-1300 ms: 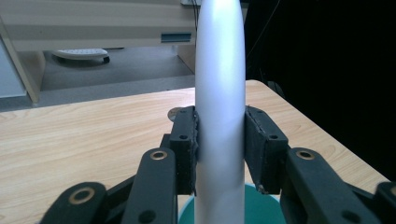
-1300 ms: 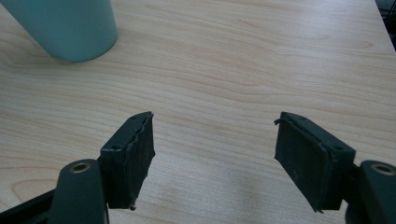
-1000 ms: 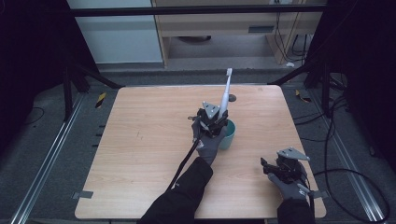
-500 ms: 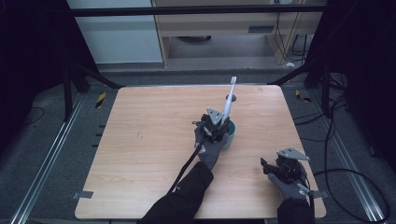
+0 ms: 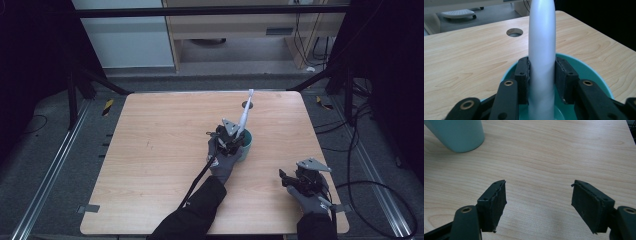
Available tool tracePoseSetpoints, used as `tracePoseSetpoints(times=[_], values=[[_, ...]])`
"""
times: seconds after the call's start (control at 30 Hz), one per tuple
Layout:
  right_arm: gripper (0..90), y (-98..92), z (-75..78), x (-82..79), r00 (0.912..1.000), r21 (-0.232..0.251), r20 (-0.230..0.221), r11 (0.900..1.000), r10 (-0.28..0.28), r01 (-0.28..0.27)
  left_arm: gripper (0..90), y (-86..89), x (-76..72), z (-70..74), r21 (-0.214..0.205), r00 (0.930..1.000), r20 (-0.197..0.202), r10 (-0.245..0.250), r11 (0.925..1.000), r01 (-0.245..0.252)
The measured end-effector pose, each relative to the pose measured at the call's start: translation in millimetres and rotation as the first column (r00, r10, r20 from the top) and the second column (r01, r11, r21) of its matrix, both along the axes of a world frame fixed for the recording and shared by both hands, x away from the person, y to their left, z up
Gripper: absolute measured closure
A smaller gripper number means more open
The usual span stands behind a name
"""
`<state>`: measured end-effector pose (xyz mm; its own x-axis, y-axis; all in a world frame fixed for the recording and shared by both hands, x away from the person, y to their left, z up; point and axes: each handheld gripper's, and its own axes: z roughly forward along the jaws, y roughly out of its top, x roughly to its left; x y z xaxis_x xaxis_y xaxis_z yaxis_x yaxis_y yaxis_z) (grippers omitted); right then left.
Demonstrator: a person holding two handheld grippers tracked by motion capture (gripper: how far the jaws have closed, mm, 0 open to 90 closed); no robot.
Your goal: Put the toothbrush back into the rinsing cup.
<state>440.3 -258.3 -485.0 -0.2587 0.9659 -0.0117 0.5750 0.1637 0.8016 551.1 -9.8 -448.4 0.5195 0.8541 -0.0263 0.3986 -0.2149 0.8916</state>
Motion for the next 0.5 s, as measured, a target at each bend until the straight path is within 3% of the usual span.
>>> tracePoseSetpoints(times=[0.33,0.5], values=[[27.4,-0.3,0.3,-0.2,1.0,-0.005,0.001,1.0,-0.001,0.001,57.1,3.8,-3.1,0.8,0.009,0.999,-0.003,-0.045,0.999,0.045],[27.1,-1.2,0.8,-0.7,1.0,-0.006,0.006,1.0,-0.005,0.005,51.8,17.9,-12.8,10.8,0.013,0.9961,-0.012,-0.088,0.996,0.088]])
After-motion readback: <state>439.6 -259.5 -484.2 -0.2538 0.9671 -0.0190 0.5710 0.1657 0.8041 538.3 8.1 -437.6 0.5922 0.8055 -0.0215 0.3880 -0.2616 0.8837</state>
